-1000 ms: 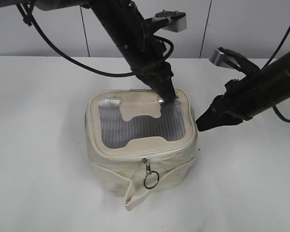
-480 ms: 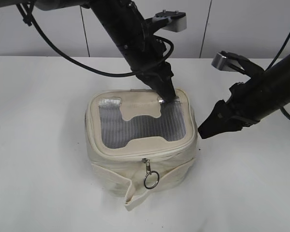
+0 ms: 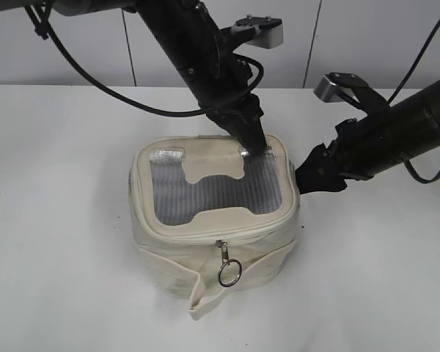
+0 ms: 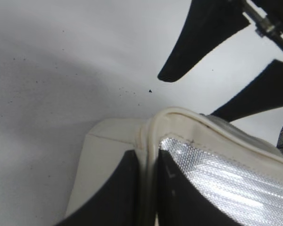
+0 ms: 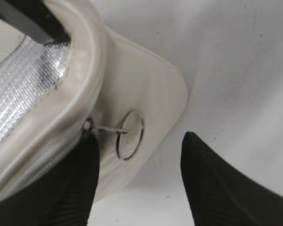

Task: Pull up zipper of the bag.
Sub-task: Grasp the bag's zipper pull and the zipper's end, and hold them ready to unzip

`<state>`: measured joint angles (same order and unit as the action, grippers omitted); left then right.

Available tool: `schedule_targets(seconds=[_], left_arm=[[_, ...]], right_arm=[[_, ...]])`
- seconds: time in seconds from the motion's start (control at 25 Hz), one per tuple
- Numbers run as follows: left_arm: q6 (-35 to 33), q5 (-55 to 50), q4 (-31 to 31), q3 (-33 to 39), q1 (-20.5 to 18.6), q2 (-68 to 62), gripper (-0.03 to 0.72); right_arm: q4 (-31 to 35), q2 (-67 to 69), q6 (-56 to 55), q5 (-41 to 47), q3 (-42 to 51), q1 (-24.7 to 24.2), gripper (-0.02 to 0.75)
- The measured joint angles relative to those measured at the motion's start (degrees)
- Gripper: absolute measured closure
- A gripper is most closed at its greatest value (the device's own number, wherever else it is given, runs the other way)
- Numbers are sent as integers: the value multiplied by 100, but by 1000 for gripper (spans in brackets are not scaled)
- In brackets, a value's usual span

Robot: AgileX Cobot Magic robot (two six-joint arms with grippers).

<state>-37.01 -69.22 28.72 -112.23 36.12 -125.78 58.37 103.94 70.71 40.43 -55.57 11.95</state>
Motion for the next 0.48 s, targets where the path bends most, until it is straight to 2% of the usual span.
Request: schedule_targets(seconds=[0.08, 0.16, 0.48], left_arm=[[0, 0, 0, 0, 0, 0, 613], [0, 0, 0, 0, 0, 0, 613], [0, 0, -10, 0, 0, 5, 613]], right_arm=[[254, 79, 333, -77, 0, 0, 303], [511, 158, 660, -91, 0, 0, 343], [925, 504, 958, 196, -131, 0, 699]])
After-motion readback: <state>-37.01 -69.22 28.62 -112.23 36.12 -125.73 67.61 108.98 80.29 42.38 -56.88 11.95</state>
